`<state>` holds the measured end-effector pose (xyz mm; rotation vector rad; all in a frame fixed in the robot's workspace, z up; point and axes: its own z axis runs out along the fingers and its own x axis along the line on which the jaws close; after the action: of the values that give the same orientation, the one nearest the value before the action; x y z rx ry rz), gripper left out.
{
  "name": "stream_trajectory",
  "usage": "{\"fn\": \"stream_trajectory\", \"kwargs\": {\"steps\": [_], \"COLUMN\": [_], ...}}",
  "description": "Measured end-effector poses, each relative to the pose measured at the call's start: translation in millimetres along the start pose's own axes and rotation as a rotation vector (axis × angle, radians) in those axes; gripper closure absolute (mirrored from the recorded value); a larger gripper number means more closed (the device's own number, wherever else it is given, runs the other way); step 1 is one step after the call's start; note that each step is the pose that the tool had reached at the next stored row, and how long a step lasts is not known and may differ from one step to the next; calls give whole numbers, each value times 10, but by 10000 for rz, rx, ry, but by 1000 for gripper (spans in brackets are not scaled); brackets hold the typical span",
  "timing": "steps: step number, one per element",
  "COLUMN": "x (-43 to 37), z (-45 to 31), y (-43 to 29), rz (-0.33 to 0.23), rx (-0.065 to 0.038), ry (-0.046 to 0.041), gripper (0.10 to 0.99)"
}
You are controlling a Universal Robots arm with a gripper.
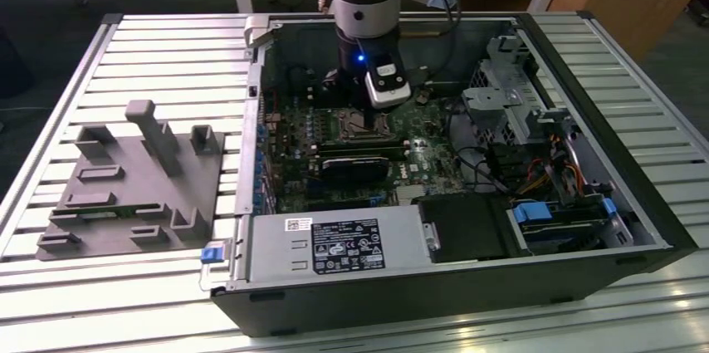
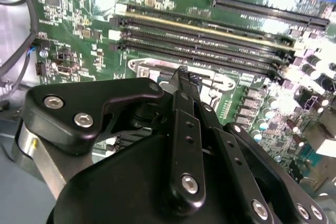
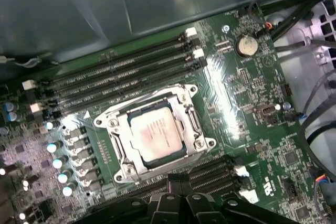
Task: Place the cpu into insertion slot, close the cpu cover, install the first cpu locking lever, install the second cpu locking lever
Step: 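Install the second cpu locking lever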
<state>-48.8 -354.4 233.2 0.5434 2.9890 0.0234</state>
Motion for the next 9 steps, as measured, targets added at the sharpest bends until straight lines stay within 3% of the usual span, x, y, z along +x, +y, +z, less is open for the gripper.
{"fn": "stream_trajectory", "kwargs": {"steps": [5,9], "x": [-15,-15], "z": [1,3], "y": [-36,-41], "rz": [-16,-411], "rx": [-3,-41], "ry": [0,14], "gripper": [980,980]}}
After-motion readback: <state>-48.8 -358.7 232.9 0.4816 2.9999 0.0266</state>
